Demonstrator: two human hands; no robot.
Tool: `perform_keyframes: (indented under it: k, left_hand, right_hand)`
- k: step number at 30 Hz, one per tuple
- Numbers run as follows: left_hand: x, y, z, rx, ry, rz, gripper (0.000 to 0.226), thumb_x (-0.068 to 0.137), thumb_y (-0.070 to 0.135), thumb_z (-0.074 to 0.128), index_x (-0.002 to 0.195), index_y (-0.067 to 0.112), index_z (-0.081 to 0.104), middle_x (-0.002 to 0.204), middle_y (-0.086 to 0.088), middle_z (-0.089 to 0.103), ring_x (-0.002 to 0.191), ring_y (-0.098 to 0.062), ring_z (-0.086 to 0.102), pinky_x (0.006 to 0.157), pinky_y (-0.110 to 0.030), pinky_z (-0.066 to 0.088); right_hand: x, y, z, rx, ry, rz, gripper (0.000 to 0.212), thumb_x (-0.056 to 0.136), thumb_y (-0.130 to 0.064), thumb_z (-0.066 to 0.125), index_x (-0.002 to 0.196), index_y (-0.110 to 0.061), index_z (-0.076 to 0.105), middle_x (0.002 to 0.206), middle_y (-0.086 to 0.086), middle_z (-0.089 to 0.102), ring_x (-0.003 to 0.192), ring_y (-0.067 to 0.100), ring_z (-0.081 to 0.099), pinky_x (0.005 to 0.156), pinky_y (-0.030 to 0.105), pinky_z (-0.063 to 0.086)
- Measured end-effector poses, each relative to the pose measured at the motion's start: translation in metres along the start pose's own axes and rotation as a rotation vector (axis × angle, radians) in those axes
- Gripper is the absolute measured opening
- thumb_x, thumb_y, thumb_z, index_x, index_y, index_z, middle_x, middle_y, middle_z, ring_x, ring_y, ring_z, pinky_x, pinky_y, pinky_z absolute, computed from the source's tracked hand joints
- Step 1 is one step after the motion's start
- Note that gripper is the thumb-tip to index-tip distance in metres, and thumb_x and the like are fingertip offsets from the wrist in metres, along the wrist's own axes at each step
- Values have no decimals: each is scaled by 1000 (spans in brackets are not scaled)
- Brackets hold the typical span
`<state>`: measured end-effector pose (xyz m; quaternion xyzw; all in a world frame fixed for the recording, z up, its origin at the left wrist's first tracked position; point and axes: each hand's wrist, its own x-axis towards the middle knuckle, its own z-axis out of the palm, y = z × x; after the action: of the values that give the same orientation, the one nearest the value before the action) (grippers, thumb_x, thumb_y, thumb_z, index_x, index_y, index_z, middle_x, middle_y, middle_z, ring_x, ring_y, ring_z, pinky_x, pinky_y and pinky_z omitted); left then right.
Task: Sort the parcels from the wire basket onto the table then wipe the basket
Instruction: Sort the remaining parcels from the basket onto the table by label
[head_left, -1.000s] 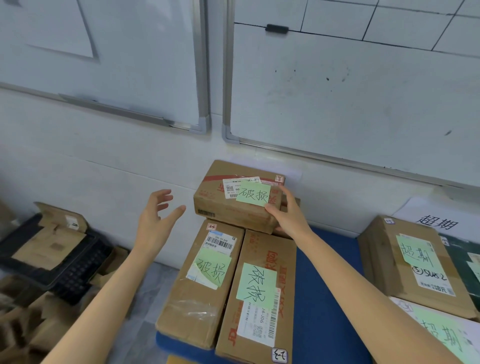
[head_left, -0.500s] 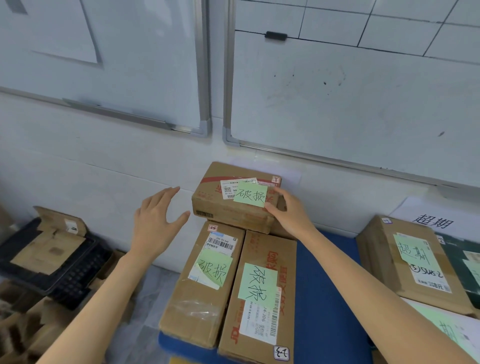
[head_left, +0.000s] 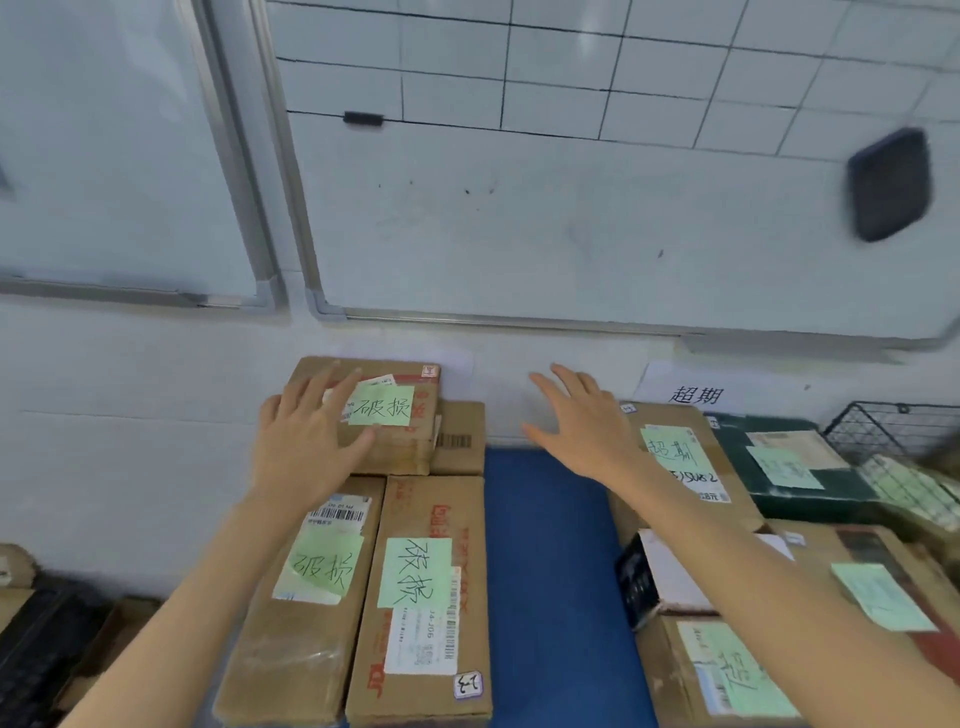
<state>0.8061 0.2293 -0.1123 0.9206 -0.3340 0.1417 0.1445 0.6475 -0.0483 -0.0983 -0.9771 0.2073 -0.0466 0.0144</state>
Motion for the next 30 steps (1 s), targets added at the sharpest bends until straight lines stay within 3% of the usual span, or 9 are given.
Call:
perform_keyframes:
  k: [4, 14, 23, 30]
  left_hand:
    - [7, 62, 1, -18, 10, 87, 71, 82, 64, 35, 138, 25, 53, 147, -4, 50, 129, -34, 47, 101, -52, 39]
    - [-35, 269, 4, -138, -2, 337, 77, 83, 63, 31, 143, 19, 50, 148, -8, 49, 131, -37, 47, 100, -52, 40]
    - [-118, 480, 1, -257, -49, 476, 84, 82, 71, 20, 151, 26, 38, 156, -2, 38, 141, -30, 35, 112, -51, 30]
    - [-152, 595, -5, -299, -83, 611, 86, 81, 73, 16, 153, 30, 31, 159, 1, 32, 146, -24, 27, 116, -47, 25]
  right_hand:
    - [-40, 55, -25, -58, 34, 69, 71, 98, -59, 40, 158, -31, 12, 166, 0, 8, 151, 27, 10, 119, 44, 19]
    - [-213, 212, -78, -127, 63, 294, 72, 98, -61, 39, 157, -29, 15, 165, 4, 13, 152, 27, 9, 119, 46, 21]
    - [-396, 350, -116, -102, 129, 519, 71, 96, -63, 39, 156, -31, 17, 164, 3, 15, 151, 25, 12, 119, 47, 19]
    - [-494, 423, -132, -82, 161, 658, 72, 96, -61, 42, 156, -28, 20, 163, 4, 20, 150, 25, 17, 118, 47, 24]
